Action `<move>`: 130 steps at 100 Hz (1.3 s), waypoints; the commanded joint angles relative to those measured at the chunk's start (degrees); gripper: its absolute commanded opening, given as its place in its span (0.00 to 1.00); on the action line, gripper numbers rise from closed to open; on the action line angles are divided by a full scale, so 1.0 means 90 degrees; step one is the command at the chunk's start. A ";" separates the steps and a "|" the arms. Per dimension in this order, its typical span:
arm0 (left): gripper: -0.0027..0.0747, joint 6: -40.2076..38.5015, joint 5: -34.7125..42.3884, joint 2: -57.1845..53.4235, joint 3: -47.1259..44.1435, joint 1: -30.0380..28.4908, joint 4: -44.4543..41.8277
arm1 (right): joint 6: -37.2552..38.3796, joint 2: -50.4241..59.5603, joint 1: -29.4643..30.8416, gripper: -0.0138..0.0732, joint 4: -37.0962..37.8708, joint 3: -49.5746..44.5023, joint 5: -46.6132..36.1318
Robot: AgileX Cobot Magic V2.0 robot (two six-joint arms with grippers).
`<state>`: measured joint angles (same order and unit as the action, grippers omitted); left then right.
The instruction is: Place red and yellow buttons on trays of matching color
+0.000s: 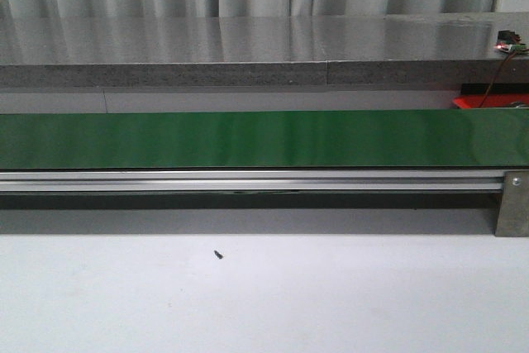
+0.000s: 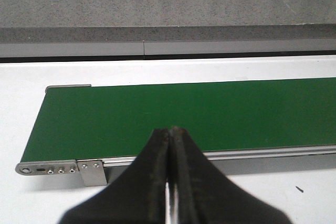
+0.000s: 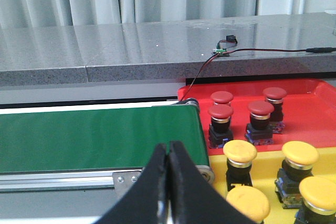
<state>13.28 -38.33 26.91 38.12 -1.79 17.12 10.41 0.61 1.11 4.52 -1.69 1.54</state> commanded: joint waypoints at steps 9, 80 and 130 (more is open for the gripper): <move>0.01 -0.0021 0.0488 0.0036 0.0152 0.0042 0.0097 | -0.0008 0.0119 -0.0015 0.08 0.0068 0.0119 -0.0469; 0.01 -0.0021 0.0300 -0.0292 -0.0013 0.0042 -0.0891 | -0.0008 0.0119 -0.0015 0.08 0.0068 0.0119 -0.0469; 0.01 -0.1698 0.3719 -0.2137 -0.2627 0.0576 -0.1579 | -0.0008 0.0119 -0.0015 0.08 0.0068 0.0119 -0.0469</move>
<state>-0.44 -13.95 9.55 16.15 2.37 3.63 10.53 0.61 1.11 4.52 -1.69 1.54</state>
